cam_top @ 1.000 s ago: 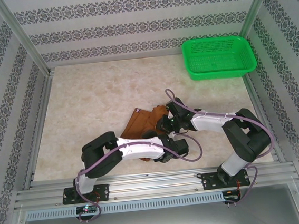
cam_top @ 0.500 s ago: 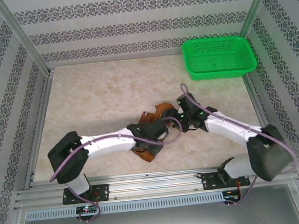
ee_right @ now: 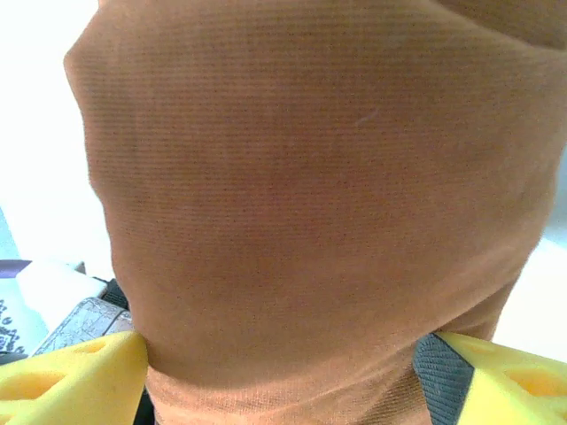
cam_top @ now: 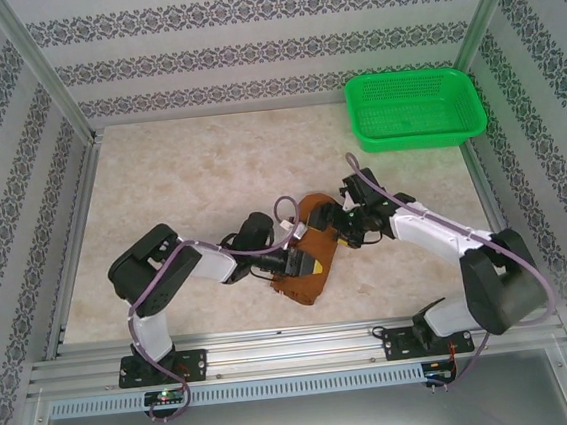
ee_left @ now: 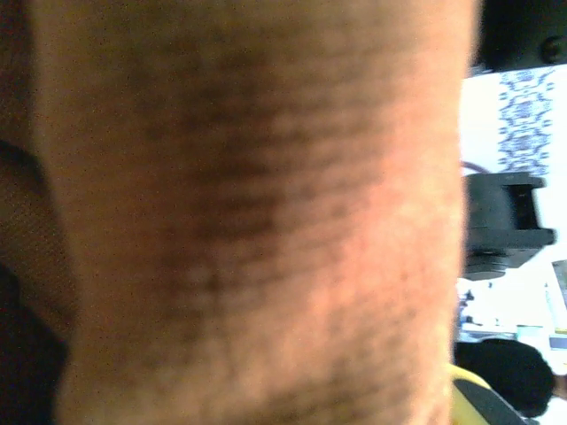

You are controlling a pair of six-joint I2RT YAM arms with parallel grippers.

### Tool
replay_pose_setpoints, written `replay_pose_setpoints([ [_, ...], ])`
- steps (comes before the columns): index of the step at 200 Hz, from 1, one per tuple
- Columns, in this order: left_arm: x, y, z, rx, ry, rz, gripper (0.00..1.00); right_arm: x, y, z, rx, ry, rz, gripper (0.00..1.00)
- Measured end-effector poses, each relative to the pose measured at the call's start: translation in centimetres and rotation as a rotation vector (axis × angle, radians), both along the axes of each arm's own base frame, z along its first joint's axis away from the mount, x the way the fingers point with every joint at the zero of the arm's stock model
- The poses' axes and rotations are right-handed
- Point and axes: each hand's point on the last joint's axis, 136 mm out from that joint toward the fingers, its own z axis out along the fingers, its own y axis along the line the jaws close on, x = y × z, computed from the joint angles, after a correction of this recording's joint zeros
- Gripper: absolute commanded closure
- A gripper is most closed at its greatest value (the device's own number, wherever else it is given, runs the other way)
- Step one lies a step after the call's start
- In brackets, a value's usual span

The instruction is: Roll up the long pants

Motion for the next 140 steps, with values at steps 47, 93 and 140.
replay_pose_setpoints([
  [47, 0.3, 0.6, 0.3, -0.135, 0.081, -0.004, 1.0, -0.7, 0.9, 0.2, -0.031, -0.029, 0.056, 0.02],
  [93, -0.2, 0.5, 0.5, -0.203, 0.135, -0.045, 1.0, -2.9, -0.4, 0.3, -0.085, -0.026, 0.075, 0.02],
  [140, 0.1, 0.8, 0.7, -0.205, 0.167, -0.036, 1.0, -6.0, -4.2, -1.3, -0.101, 0.006, -0.011, 0.02],
])
